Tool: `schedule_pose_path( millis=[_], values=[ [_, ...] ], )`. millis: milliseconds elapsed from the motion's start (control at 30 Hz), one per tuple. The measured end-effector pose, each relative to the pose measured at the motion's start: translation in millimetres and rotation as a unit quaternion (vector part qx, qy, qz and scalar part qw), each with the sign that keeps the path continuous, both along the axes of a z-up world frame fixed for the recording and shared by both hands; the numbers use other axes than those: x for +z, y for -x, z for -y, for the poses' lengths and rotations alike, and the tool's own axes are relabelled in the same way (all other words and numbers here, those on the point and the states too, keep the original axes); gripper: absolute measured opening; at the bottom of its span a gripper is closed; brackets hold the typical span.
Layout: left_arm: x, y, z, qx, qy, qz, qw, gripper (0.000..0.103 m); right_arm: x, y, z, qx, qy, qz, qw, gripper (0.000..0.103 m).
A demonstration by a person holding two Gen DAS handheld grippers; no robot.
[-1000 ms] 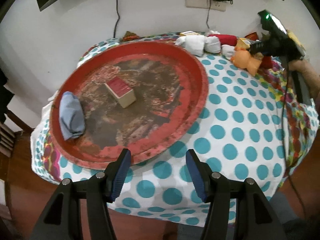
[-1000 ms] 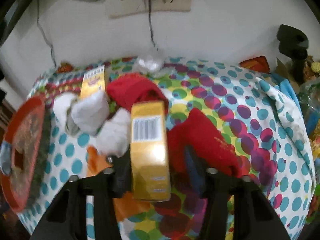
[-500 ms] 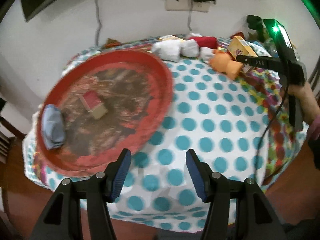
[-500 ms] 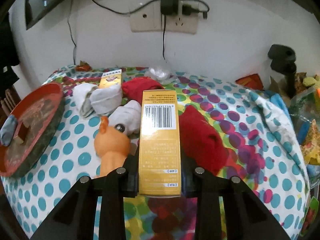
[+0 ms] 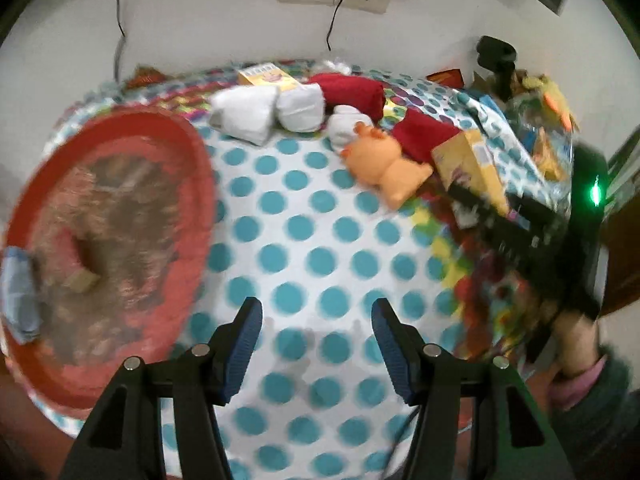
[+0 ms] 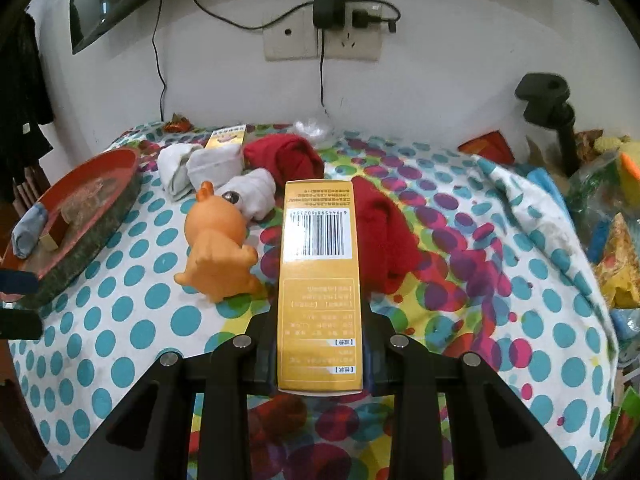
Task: Organize objects
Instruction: 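Reach the left gripper to the orange rubber toy and grasp it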
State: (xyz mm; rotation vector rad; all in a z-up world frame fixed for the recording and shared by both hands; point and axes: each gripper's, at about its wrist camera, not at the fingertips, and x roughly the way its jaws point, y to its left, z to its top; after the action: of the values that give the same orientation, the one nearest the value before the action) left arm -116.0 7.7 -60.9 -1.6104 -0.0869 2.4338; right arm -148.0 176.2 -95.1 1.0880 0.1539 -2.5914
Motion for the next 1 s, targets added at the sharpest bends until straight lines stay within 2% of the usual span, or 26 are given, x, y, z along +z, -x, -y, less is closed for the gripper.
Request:
schedule_pose_path(
  millis=[133,267,333,500,533,567,733,1000],
  values=[
    [-9.1,37.5,-15.0,0.041,-0.046,0.037,0.9974,0.058,-4.5,2.3,4.5,0.009,-0.004,0.014,1.0,0.028],
    [-12.8,65.3,-29.3,0.07,-0.065,0.049,0.9943,0.058,-5.8,1.8,4.7,0.007,-0.004,0.017,1.0,0.028],
    [-15.3,78.9,-36.3,0.076,-0.09,0.064,0.9909,0.058,-4.9,1.0,3.7,0.003,-0.003,0.015,1.0,0.028],
    [-13.8,101.4,-44.4,0.117,-0.126,0.064,0.9829,0.06,-3.7,1.7,-3.1,-0.005,0.018,0.016,1.0,0.028],
    [-14.5,104.4,-47.2,0.123,-0.125,0.063,0.9825,0.067,-3.7,2.0,-3.9,-0.006,0.021,0.017,1.0,0.028],
    [-16.5,106.3,-48.9,0.126,-0.124,0.067,0.9821,0.07,-3.7,2.2,-4.5,-0.006,0.024,0.018,1.0,0.028],
    [-31.2,114.3,-57.0,0.139,-0.116,0.082,0.9802,0.07,-3.0,2.2,-4.7,-0.006,0.024,0.015,1.0,0.028],
    [-35.0,123.0,-68.4,0.13,-0.094,0.063,0.9851,0.07,-3.7,4.2,-3.8,-0.006,0.025,0.018,1.0,0.028]
  ],
)
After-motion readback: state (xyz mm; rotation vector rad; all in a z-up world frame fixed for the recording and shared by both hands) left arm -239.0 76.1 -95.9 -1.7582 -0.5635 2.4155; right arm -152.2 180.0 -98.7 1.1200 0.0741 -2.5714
